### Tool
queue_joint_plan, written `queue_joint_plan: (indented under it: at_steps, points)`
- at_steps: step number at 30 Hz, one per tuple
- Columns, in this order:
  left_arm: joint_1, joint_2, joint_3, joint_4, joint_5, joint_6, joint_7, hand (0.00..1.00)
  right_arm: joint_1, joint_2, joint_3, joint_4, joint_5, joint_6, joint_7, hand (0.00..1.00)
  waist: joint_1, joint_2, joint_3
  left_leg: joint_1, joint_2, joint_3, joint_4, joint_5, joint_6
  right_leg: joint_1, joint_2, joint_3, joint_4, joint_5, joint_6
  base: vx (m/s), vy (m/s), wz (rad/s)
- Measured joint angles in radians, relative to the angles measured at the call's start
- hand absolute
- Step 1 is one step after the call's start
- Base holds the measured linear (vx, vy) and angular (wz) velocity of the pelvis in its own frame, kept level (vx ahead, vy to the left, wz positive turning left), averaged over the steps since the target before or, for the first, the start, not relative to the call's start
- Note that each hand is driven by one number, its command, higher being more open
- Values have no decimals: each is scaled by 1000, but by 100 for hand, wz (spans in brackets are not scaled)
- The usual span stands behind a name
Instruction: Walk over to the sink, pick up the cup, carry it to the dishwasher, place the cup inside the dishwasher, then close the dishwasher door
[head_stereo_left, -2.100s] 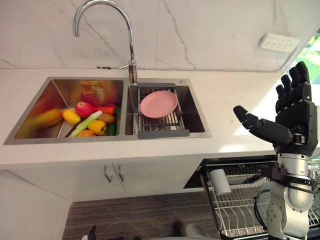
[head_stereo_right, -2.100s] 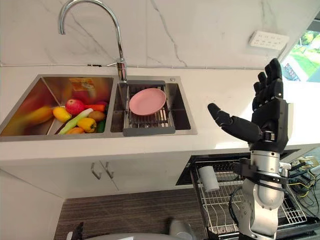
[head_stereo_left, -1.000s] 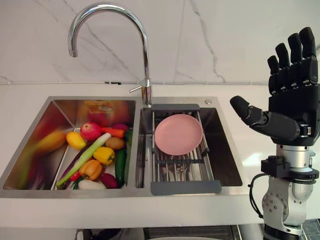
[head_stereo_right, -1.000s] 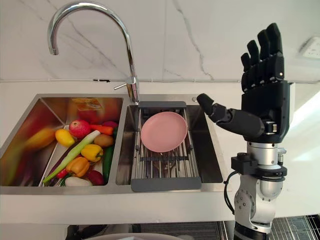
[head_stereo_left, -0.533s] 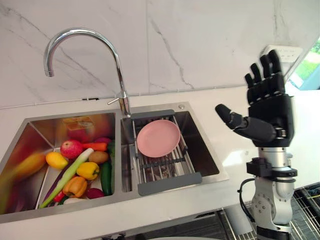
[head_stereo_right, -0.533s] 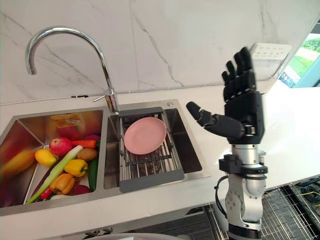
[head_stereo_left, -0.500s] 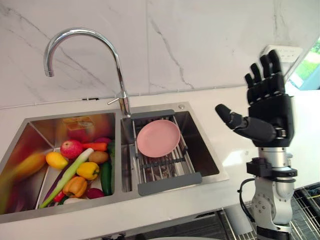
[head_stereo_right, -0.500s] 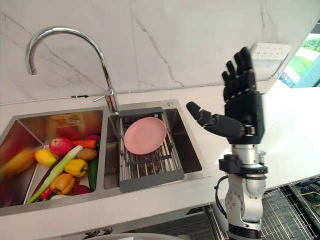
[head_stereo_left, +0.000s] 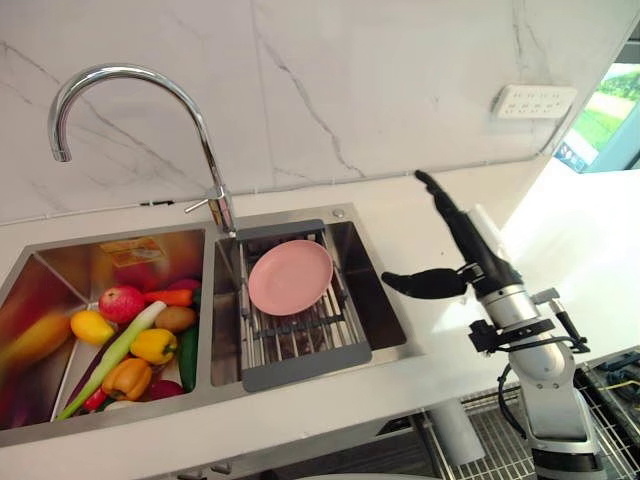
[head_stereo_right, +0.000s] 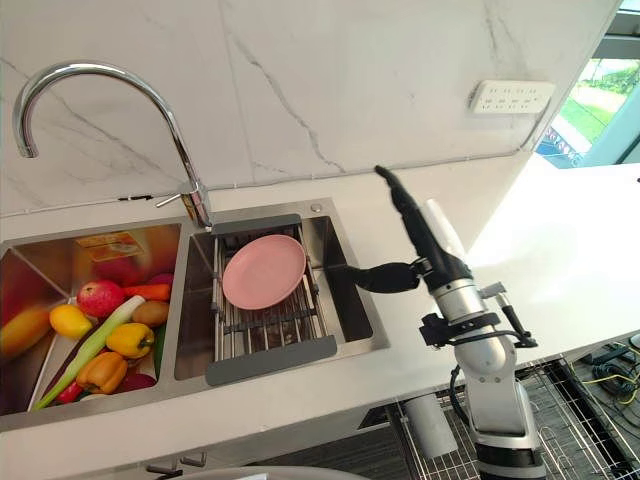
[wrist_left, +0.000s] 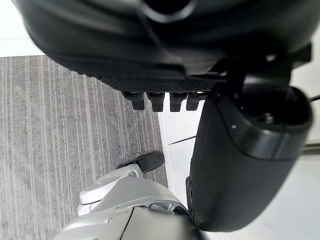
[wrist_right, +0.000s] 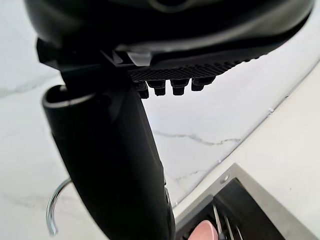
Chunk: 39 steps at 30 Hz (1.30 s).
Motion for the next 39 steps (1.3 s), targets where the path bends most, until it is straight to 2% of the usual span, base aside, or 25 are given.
queue_joint_plan:
  at_steps: [7, 9, 15, 18, 22, 28, 30, 36, 39]
  points:
    - [-5, -1, 10, -4, 15, 3, 0, 100, -65, -53, 94, -7, -135, -47, 85, 100, 5, -5, 5, -15, 0, -17, -1, 23, 3, 0, 4, -27, -21, -3, -5, -60, 9, 7]
    - [-8, 0, 10, -11, 15, 10, 0, 100, -76, -59, 122, -6, -195, -50, 92, 100, 5, -5, 5, -22, -2, -25, -1, 27, 5, 0, 4, -39, -23, -3, -5, -16, 3, 14]
    - [-9, 6, 9, -41, 15, 24, 0, 100, -132, -64, 211, 37, -390, -87, 92, 100, 27, -27, 5, -29, -7, -48, -1, 35, 14, 7, 3, -60, -24, 3, -6, 25, -8, 11]
    - [-15, 6, 8, -42, 15, 29, 0, 100, -176, -63, 254, 90, -540, -97, 33, 100, 36, -32, 3, -35, -8, -62, -1, 38, 15, 8, 4, -70, -24, 11, -7, 16, -4, 12]
    - [-22, 2, 8, -42, 15, 33, 0, 100, -202, -56, 296, 156, -644, -83, -34, 100, 53, -32, 3, -37, -7, -66, -1, 42, 17, 8, 5, -73, -24, 14, -8, -9, 0, 1]
    - [-25, 4, 9, -42, 16, 34, -1, 100, -204, -48, 375, 235, -736, -53, -80, 100, 55, -32, 4, -44, -8, -78, -1, 46, 13, 11, 8, -87, -31, 12, -8, -44, 6, 7]
    - [-27, 3, 11, -43, 16, 38, -3, 100, -204, -42, 403, 275, -759, -43, -86, 100, 52, -31, 4, -40, -14, -88, -1, 45, 16, 25, 4, -101, -40, 2, 6, -42, 12, 17]
    - [-26, -2, 18, -68, 19, 44, -22, 100, -224, -18, 444, 341, -802, -15, -129, 100, 60, -33, 11, -43, -33, -101, -1, 38, 26, 35, -12, -117, -46, -3, 19, 19, 20, 10]
    - [-28, -11, 28, -74, 38, 46, -24, 100, -233, -14, 468, 404, -840, -10, -154, 100, 73, -33, 14, -44, -46, -104, -1, 35, 29, 38, -23, -122, -42, -4, 25, 79, 6, 6]
